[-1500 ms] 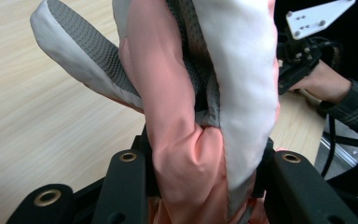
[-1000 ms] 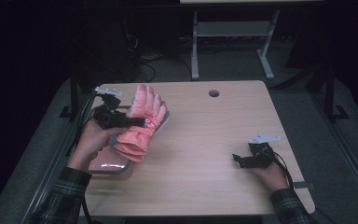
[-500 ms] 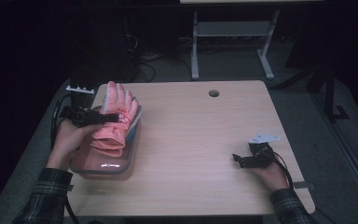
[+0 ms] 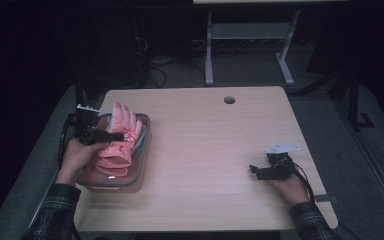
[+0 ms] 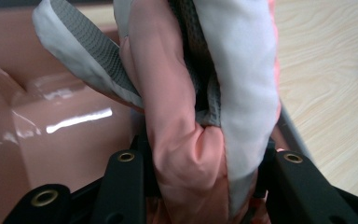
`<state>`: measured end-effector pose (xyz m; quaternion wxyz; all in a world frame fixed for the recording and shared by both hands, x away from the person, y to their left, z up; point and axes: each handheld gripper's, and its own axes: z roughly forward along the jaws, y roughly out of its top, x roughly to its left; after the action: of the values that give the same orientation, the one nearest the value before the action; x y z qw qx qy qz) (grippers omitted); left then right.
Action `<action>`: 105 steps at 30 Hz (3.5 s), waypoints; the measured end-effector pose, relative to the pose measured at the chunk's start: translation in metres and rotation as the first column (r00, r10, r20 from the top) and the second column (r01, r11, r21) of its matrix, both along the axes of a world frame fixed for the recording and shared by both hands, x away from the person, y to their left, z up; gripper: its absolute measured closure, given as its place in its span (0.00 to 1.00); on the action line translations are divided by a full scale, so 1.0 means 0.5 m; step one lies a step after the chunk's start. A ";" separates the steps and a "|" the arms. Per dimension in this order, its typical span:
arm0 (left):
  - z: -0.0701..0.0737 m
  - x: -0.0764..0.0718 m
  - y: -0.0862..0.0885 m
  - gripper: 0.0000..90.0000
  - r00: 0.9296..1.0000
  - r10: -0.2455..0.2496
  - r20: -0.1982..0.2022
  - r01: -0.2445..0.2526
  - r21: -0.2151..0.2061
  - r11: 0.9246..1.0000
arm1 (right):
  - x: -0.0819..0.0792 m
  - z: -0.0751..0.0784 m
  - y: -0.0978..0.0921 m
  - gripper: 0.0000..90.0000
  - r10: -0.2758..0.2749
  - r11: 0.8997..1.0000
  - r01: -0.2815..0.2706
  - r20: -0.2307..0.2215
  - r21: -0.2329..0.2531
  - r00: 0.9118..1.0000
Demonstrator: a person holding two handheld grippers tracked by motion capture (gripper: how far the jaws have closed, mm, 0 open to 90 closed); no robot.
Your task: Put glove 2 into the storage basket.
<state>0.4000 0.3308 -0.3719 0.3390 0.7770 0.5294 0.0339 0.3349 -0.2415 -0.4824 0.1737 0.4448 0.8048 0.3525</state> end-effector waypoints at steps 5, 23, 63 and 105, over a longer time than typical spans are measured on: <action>-0.030 0.006 -0.009 0.65 1.000 -0.003 -0.026 0.002 -0.017 1.000 | 0.000 0.000 0.000 0.15 0.000 1.000 0.000 0.000 0.000 1.000; -0.060 0.012 -0.001 0.31 0.999 -0.028 -0.046 0.026 -0.038 0.999 | 0.000 0.000 0.000 0.15 0.000 1.000 0.000 0.000 0.000 1.000; 0.136 -0.040 -0.050 0.16 0.951 -0.114 0.288 0.113 0.020 0.993 | 0.000 0.000 0.000 0.15 -0.004 1.000 0.004 0.000 -0.001 1.000; 0.059 -0.089 -0.289 0.16 0.886 -0.326 0.330 0.339 0.019 0.941 | 0.000 0.000 0.001 0.15 -0.004 1.000 0.004 0.002 -0.003 1.000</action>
<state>0.3554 0.1865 -0.3422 0.4384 0.8327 0.3250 0.0940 0.3347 -0.2412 -0.4824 0.1757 0.4459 0.8043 0.3513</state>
